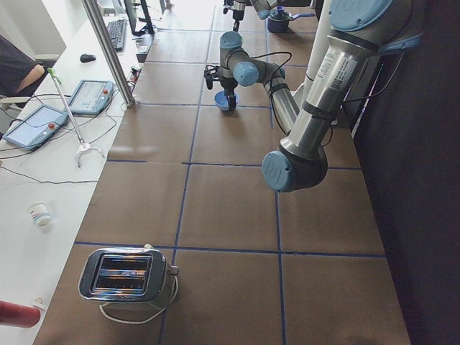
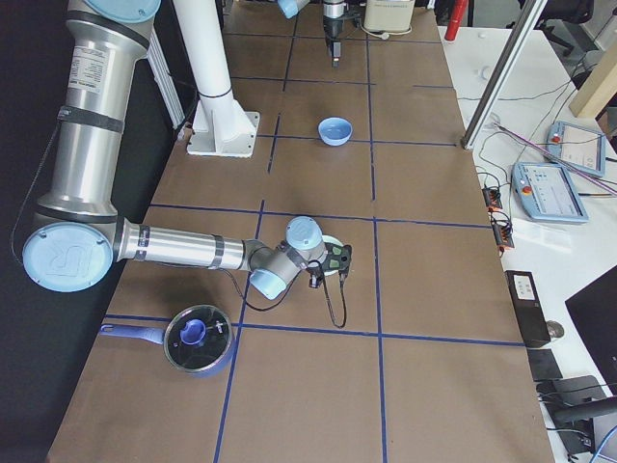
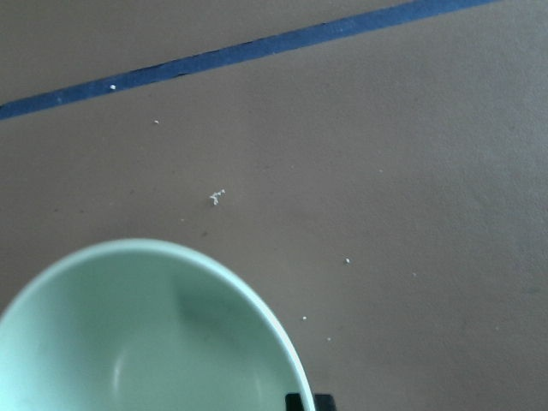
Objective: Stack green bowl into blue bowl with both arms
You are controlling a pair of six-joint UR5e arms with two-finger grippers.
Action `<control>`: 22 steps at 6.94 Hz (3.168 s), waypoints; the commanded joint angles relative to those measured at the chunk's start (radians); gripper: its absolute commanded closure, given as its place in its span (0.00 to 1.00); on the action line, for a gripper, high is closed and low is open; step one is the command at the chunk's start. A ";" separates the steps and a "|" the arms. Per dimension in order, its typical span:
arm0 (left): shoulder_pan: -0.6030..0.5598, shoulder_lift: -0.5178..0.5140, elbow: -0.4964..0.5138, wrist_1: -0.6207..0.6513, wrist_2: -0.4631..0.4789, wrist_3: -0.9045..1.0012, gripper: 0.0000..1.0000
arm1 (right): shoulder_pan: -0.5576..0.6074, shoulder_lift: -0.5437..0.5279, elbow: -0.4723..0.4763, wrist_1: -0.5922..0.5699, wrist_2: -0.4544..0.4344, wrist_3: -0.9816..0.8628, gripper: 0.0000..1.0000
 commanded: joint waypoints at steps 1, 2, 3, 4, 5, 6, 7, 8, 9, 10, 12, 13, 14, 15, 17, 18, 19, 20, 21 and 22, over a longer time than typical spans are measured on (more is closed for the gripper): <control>0.001 0.000 0.014 -0.008 0.001 0.000 0.00 | 0.002 0.023 0.139 0.005 0.012 0.227 1.00; 0.010 0.003 0.022 -0.009 0.005 0.002 0.00 | 0.002 0.071 0.181 0.003 0.025 0.335 1.00; 0.007 0.005 0.017 -0.012 0.018 -0.005 0.00 | 0.002 0.120 0.190 0.003 0.026 0.350 1.00; 0.010 0.014 0.028 -0.012 0.050 -0.005 0.00 | -0.024 0.180 0.189 -0.007 0.023 0.352 1.00; 0.020 0.003 0.066 -0.041 0.100 -0.002 0.00 | -0.062 0.246 0.187 -0.035 0.022 0.353 1.00; 0.023 0.037 0.060 -0.075 0.145 0.000 0.00 | -0.078 0.345 0.193 -0.143 0.022 0.353 1.00; -0.009 0.092 0.047 -0.069 0.147 0.005 0.00 | -0.096 0.442 0.195 -0.232 0.022 0.353 1.00; -0.061 0.124 0.047 -0.057 0.139 0.141 0.00 | -0.136 0.507 0.193 -0.297 -0.006 0.355 1.00; -0.093 0.176 0.045 -0.055 0.137 0.301 0.00 | -0.192 0.549 0.190 -0.323 -0.065 0.355 1.00; -0.144 0.212 0.048 -0.055 0.133 0.360 0.00 | -0.264 0.599 0.183 -0.373 -0.136 0.362 1.00; -0.299 0.279 0.063 -0.055 -0.037 0.550 0.00 | -0.378 0.702 0.181 -0.502 -0.253 0.367 1.00; -0.308 0.304 0.065 -0.057 -0.037 0.602 0.00 | -0.425 0.713 0.175 -0.504 -0.288 0.385 1.00; -0.309 0.304 0.073 -0.062 -0.037 0.603 0.00 | -0.459 0.719 0.167 -0.495 -0.344 0.399 1.00; -0.309 0.304 0.074 -0.063 -0.037 0.603 0.00 | -0.470 0.719 0.169 -0.492 -0.354 0.449 1.00; -0.309 0.304 0.074 -0.065 -0.039 0.603 0.00 | -0.477 0.727 0.170 -0.489 -0.354 0.481 0.98; -0.309 0.304 0.073 -0.066 -0.039 0.603 0.00 | -0.483 0.725 0.169 -0.475 -0.357 0.481 0.98; -0.309 0.304 0.074 -0.066 -0.037 0.603 0.00 | -0.495 0.722 0.164 -0.458 -0.375 0.481 0.98; -0.309 0.304 0.074 -0.066 -0.037 0.603 0.00 | -0.513 0.722 0.164 -0.457 -0.400 0.481 0.98; -0.307 0.304 0.074 -0.066 -0.037 0.603 0.00 | -0.519 0.721 0.163 -0.457 -0.406 0.481 0.96; -0.307 0.304 0.074 -0.066 -0.037 0.603 0.00 | -0.520 0.719 0.163 -0.458 -0.406 0.481 0.51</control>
